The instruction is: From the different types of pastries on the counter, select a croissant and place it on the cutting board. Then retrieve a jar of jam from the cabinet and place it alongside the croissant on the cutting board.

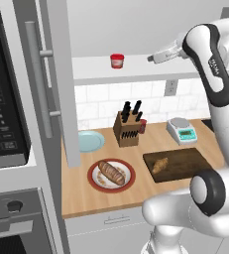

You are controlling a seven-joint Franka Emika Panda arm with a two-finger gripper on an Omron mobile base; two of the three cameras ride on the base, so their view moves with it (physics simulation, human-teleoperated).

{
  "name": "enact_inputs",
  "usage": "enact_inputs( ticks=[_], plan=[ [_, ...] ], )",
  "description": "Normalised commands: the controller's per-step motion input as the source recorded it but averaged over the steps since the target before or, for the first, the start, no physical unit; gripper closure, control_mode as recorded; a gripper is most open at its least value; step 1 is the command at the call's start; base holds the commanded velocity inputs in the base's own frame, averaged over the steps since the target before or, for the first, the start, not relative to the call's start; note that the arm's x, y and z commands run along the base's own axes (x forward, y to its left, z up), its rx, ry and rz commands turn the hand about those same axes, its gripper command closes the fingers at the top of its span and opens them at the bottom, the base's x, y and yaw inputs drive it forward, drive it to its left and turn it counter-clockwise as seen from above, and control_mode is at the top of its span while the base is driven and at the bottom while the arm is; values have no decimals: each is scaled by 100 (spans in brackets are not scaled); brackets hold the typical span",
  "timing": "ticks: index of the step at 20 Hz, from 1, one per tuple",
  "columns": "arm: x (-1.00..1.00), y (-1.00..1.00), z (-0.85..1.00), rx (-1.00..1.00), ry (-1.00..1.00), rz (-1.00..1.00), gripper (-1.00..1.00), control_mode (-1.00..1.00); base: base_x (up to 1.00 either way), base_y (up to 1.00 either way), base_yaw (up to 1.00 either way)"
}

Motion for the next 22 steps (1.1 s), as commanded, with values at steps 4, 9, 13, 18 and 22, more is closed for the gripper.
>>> enact_inputs(
  ticks=[4,9,13,18,22],
  plan=[
    [28,8,-8,0,0,6,-100,-100,0,0,0],
    [25,5,-1,1,1,7,-100,-100,0,0,0],
    [25,10,-24,0,0,8,-100,-100,0,0,0],
    [40,20,-23,0,1,7,-100,-100,0,0,0],
    [46,14,-11,0,0,6,-100,-100,0,0,0]
  ],
)
